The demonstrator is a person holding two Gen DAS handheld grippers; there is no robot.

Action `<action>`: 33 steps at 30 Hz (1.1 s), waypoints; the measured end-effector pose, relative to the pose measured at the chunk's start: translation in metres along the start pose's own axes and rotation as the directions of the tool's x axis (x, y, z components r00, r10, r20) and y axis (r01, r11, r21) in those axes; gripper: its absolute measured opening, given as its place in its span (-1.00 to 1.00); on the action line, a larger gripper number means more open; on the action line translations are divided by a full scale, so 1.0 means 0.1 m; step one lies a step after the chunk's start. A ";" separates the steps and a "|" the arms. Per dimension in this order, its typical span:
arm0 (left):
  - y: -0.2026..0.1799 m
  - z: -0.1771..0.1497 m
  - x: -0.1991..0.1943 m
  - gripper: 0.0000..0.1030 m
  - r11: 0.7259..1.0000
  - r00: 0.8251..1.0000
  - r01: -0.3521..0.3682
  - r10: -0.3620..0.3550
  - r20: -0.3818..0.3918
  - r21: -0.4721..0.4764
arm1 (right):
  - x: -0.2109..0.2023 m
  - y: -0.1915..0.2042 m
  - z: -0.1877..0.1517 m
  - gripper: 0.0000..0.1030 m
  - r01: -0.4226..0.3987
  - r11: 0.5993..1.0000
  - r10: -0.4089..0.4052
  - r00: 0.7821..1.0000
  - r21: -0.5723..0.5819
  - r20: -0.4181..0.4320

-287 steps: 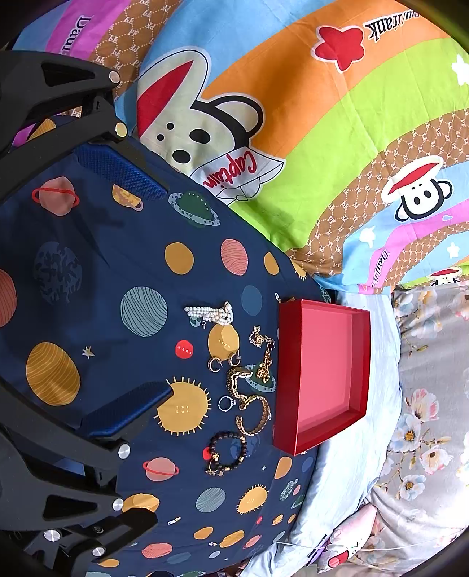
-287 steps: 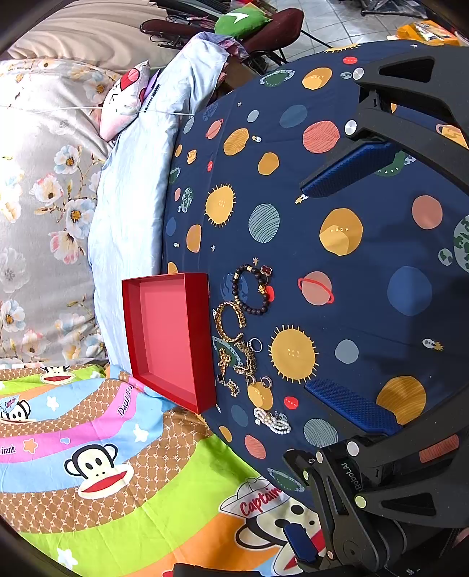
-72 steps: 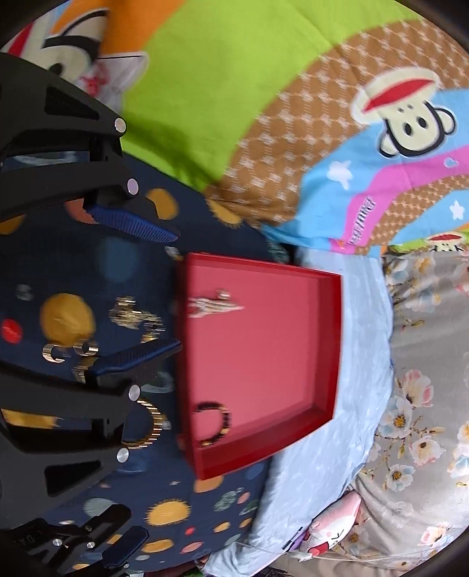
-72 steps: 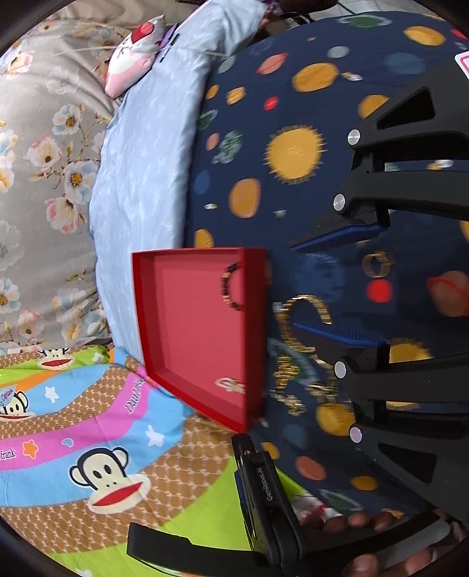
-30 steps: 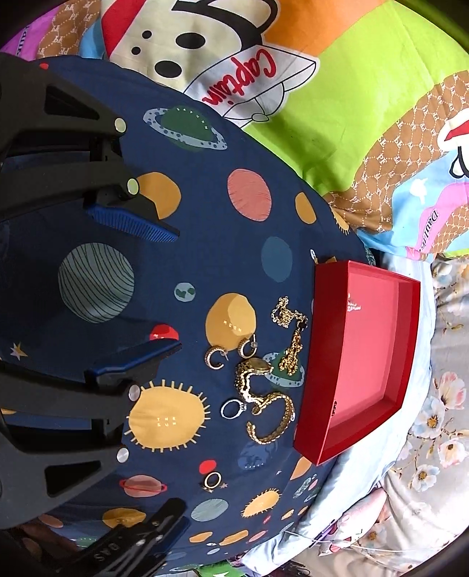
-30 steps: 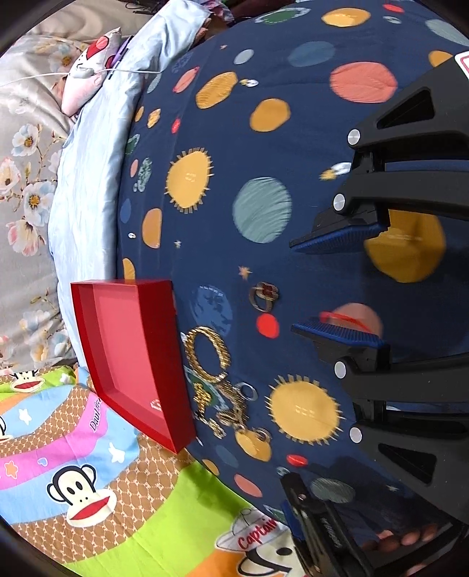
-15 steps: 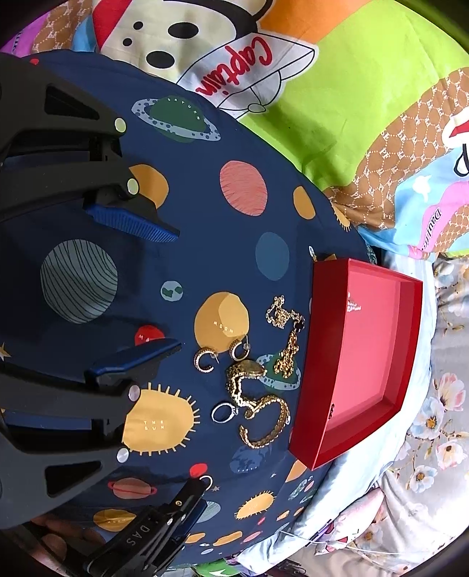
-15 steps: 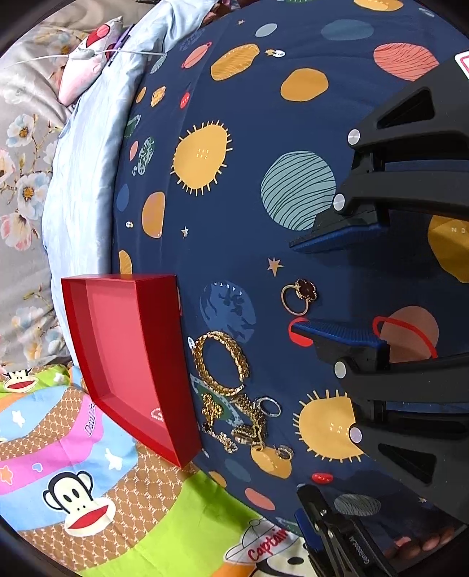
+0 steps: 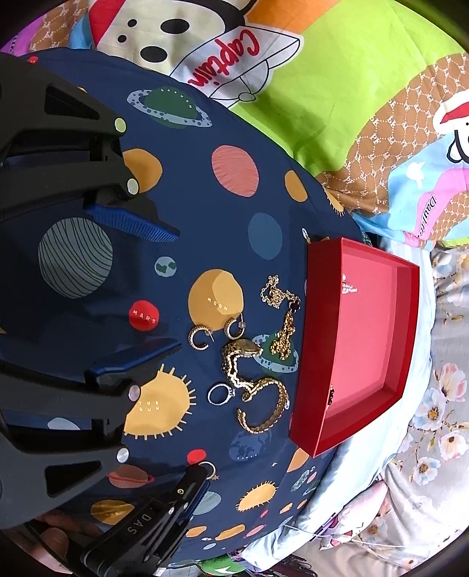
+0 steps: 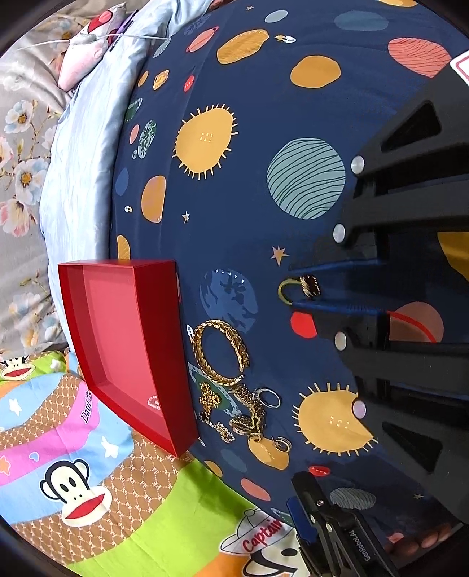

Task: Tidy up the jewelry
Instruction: 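Grasp the gold red-stone ring with the right tool while the left tool grasps a gold earring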

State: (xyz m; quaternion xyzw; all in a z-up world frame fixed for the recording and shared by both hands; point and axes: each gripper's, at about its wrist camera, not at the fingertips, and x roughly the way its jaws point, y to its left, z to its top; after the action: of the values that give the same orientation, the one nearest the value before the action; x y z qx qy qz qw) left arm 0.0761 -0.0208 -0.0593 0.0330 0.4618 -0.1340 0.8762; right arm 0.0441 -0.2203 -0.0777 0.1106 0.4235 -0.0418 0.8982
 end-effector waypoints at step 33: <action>-0.43 0.49 0.42 -0.84 0.996 0.996 0.089 -0.089 -0.004 -0.003 | -0.10 -0.17 -0.11 -0.77 -0.034 0.994 0.033 0.999 0.100 0.017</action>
State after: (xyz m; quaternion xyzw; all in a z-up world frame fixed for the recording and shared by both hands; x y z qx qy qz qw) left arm 0.1262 -0.0797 -0.0629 0.0114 0.4648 -0.1720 0.8685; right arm 0.0264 -0.2341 -0.0793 0.1625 0.4118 -0.0489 0.8953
